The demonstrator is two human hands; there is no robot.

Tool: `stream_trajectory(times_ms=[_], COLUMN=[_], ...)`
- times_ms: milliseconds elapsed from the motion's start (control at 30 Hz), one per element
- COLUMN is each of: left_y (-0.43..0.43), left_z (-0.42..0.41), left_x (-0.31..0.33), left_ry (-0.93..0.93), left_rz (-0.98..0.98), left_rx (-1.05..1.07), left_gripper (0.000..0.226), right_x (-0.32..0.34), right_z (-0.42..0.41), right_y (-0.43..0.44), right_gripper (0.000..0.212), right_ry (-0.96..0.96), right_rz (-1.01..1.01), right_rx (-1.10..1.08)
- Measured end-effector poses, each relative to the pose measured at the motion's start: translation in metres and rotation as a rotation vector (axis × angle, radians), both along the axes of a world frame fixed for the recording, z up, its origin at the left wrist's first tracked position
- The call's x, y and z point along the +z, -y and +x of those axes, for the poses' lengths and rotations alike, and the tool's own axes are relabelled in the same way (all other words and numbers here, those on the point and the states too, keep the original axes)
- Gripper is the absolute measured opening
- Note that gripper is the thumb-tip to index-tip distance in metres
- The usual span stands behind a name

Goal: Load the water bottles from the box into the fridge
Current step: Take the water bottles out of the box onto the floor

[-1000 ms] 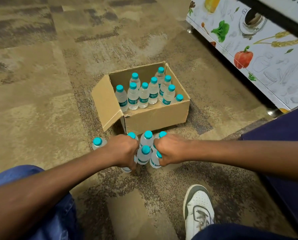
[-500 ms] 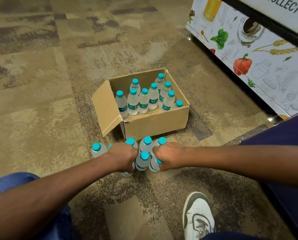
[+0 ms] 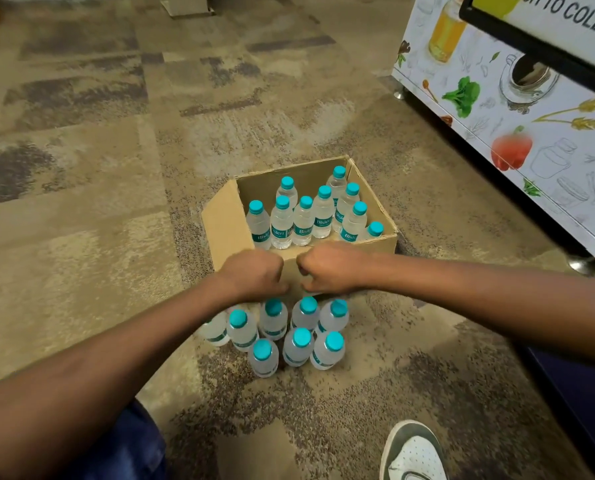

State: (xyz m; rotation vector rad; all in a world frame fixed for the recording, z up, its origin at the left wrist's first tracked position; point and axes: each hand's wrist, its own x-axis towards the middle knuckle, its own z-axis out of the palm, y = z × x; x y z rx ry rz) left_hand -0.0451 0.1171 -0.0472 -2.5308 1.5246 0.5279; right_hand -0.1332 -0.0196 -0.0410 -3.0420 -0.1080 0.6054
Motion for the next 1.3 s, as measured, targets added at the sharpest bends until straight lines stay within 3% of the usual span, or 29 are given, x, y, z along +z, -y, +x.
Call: stream_trajectory(times_ms=[167, 333, 433, 600, 700, 833, 1000, 1300], left_y=[0.02, 0.041, 0.051, 0.058, 0.06, 0.063, 0.062, 0.059], left_z=[0.051, 0.082, 0.094, 0.106, 0.107, 0.104, 0.095, 0.081], left_x=[0.002, -0.023, -0.039, -0.056, -0.064, -0.069, -0.066, -0.048], left_ry=[0.103, 0.11, 0.166, 0.184, 0.184, 0.292, 0.431, 0.407], left_rz=[-0.219, -0.258, -0.24, -0.207, -0.218, -0.247, -0.196, -0.23], left_rx=[0.194, 0.329, 0.315, 0.328, 0.332, 0.276, 0.182, 0.198], left_gripper=[0.027, 0.039, 0.051, 0.05, 0.048, 0.03, 0.021, 0.018], right_x=[0.002, -0.01, -0.022, -0.041, -0.052, -0.058, -0.061, -0.049], right_z=[0.052, 0.105, 0.128, 0.143, 0.14, 0.132, 0.124, 0.108], right_y=[0.033, 0.054, 0.061, 0.076, 0.085, 0.084, 0.07, 0.067], right_gripper=[0.021, 0.028, 0.038, 0.051, 0.049, 0.046, 0.04, 0.026], right_ry=[0.218, 0.296, 0.279, 0.227, 0.197, 0.212, 0.185, 0.212], right_rz=[-0.024, -0.07, -0.095, -0.1, -0.037, 0.053, -0.007, -0.057], right_rx=[-0.15, -0.148, -0.11, -0.09, -0.055, -0.05, 0.004, -0.004])
